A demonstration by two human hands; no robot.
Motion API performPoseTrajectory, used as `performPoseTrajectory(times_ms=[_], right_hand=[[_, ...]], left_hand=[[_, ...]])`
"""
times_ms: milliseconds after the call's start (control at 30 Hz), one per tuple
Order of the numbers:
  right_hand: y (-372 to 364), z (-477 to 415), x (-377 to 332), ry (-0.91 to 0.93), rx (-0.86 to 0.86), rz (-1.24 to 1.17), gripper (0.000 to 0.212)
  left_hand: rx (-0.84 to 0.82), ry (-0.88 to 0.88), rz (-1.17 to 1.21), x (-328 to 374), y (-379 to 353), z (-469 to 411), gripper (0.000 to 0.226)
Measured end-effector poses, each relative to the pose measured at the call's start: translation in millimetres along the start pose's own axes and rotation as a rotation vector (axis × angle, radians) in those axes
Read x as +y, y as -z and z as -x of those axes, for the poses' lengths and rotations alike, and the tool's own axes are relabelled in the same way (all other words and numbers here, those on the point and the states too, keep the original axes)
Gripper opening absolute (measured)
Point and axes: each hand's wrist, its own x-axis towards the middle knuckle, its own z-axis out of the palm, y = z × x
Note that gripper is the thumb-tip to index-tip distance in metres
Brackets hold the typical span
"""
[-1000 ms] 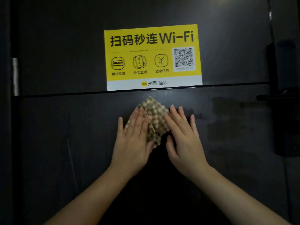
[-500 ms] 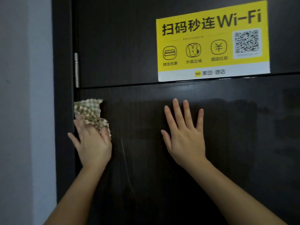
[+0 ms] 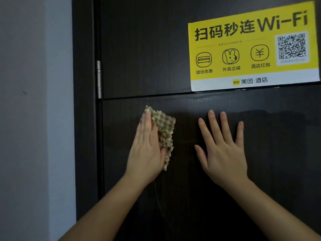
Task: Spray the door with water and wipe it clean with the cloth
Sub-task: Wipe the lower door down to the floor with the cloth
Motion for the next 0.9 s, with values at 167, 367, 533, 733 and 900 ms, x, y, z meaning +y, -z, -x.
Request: performPoseTrajectory(times_ms=[167, 367, 533, 733, 900], right_hand=[[0.4, -0.8, -0.3, -0.002, -0.003, 0.01, 0.064], [-0.6, -0.4, 0.1, 0.002, 0.014, -0.004, 0.064], [2.9, -2.3, 2.0, -0.016, 0.082, -0.226, 0.062], [15.3, 10.0, 62.5, -0.258, 0.201, -0.471, 0.063], [17.8, 22.0, 91.5, -0.323, 0.113, -0.223, 0.062]], left_hand=[[0.003, 0.034, -0.038, -18.6, -0.6, -7.9, 0.077], [0.216, 0.554, 0.156, -37.3, 6.1, -23.5, 0.069], [0.127, 0.234, 0.094, 34.7, -2.8, -43.5, 0.073], [0.081, -0.143, 0.052, 119.3, -15.1, -71.7, 0.078], [0.066, -0.272, -0.026, 153.5, -18.6, -86.1, 0.076]])
